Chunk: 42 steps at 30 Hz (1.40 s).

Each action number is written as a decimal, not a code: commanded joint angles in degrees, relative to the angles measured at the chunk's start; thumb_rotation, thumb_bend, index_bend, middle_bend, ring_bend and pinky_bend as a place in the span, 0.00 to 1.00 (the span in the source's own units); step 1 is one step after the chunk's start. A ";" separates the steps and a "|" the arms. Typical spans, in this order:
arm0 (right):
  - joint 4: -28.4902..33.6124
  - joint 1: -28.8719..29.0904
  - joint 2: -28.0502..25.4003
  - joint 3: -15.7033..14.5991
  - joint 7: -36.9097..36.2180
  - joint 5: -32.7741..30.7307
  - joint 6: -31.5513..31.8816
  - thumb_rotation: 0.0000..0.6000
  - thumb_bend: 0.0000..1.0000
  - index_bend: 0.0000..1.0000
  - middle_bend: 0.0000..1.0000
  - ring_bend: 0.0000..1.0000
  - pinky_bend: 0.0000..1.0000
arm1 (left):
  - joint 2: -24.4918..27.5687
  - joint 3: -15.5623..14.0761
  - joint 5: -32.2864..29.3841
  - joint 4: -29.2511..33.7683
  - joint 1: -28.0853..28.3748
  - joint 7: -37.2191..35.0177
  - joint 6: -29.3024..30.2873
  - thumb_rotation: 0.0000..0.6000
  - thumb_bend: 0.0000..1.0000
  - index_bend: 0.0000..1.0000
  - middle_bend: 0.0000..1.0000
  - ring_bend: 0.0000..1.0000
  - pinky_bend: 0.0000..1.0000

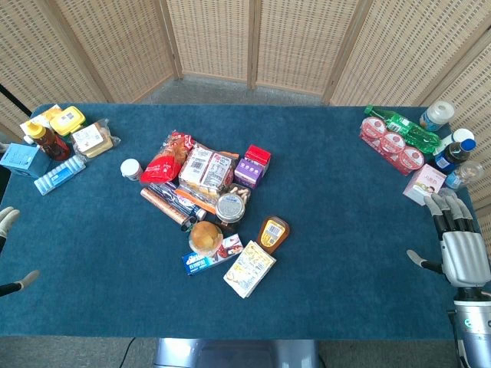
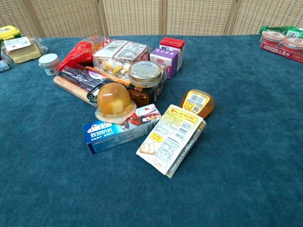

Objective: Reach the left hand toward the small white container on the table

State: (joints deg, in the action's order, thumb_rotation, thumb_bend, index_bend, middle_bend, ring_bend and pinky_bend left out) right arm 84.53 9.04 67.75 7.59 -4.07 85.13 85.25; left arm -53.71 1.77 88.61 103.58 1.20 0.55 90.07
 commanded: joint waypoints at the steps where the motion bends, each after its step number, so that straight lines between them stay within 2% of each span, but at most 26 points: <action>1: 0.05 0.04 -0.05 -0.04 -0.04 -0.06 -0.18 1.00 0.00 0.00 0.00 0.00 0.00 | -0.08 -0.03 -0.11 -0.05 0.04 0.05 -0.16 1.00 0.15 0.00 0.00 0.00 0.00; 9: 0.77 -0.25 -0.72 0.20 -0.96 -0.29 0.28 1.00 0.00 0.00 0.00 0.00 0.00 | -0.49 1.33 -1.47 -1.90 2.53 -1.37 -3.43 1.00 0.15 0.00 0.00 0.00 0.00; 15: 1.64 -0.43 -1.45 0.45 -1.70 -0.64 0.40 1.00 0.00 0.00 0.00 0.00 0.00 | 0.42 4.62 -4.78 -4.86 8.95 -2.56 -11.79 1.00 0.15 0.00 0.00 0.00 0.00; 20: 2.44 -0.62 -2.00 0.42 -2.11 -0.56 0.55 1.00 0.00 0.00 0.00 0.00 0.00 | -0.17 7.54 -10.52 -7.69 15.60 -1.85 -21.71 1.00 0.15 0.00 0.00 0.00 0.00; 25: 3.00 -0.84 -2.49 0.49 -2.70 -0.52 0.85 1.00 0.00 0.00 0.00 0.00 0.00 | -2.32 9.95 -16.17 -11.07 22.56 4.53 -30.03 1.00 0.15 0.00 0.00 0.00 0.00; 31: 3.25 -0.94 -2.95 0.74 -3.40 -0.93 0.80 1.00 0.00 0.00 0.00 0.00 0.00 | -6.55 11.11 -21.36 -15.60 29.50 14.11 -36.12 1.00 0.15 0.00 0.00 0.00 0.00; 42: 3.43 -0.91 -3.63 1.45 -4.24 -2.70 -0.14 1.00 0.00 0.00 0.00 0.00 0.00 | -16.06 11.99 -32.76 -27.16 39.11 19.69 -45.87 1.00 0.15 0.00 0.00 0.00 0.00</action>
State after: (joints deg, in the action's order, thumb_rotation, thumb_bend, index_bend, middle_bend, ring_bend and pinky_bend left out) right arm 87.97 8.12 64.14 9.02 -8.29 82.42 85.14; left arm -68.00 13.52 57.60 78.34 38.62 19.31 45.82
